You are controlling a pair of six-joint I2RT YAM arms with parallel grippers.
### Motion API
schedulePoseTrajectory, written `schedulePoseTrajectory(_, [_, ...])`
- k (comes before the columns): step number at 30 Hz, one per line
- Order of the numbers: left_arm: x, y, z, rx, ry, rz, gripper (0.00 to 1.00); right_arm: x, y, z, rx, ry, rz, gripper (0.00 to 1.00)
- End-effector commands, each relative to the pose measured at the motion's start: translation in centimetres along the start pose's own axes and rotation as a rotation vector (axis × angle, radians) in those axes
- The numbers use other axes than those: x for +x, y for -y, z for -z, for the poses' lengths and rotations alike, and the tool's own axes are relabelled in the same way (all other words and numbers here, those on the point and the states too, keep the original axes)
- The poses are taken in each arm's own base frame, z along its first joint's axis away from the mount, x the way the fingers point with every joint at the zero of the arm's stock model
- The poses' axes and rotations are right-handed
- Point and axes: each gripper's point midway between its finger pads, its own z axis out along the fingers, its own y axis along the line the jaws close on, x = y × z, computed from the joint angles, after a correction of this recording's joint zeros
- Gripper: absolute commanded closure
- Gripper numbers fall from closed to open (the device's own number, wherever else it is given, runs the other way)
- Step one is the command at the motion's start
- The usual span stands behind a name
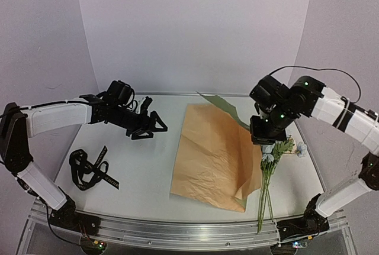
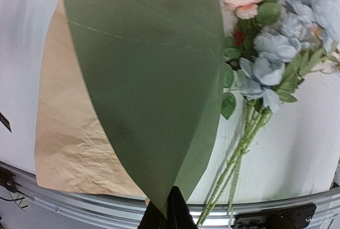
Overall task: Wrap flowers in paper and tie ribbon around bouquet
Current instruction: Unfold the folded wrapping paper at the center of the board.
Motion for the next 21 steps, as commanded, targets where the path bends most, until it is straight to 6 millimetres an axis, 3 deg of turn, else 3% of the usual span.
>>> schedulePoseTrajectory(1, [1.8,1.3,-3.6,0.087,-0.060,-0.001,0.16,-0.5,3.7,0.7,0.029,0.133,-0.108,1.00])
schedulePoseTrajectory(6, [5.0,-0.8,-7.2,0.025,-0.132,0.075,0.17,1.1,7.3,0.0,0.070,0.132,-0.163,1.00])
schedulePoseTrajectory(14, [9.8,-2.9,-10.4,-0.094,-0.252,0.044,0.18,3.8,10.6,-1.4,0.131,0.068,-0.175,1.00])
schedulePoseTrajectory(18, [9.6,-4.4,-10.9,-0.179,-0.241,0.023,0.17,4.4,11.4,-1.7,0.160,0.051,-0.139,1.00])
schedulePoseTrajectory(21, [7.7,-5.6,-10.8,-0.316,-0.203,-0.035,0.18,4.8,11.2,-2.1,0.156,0.015,-0.125,1.00])
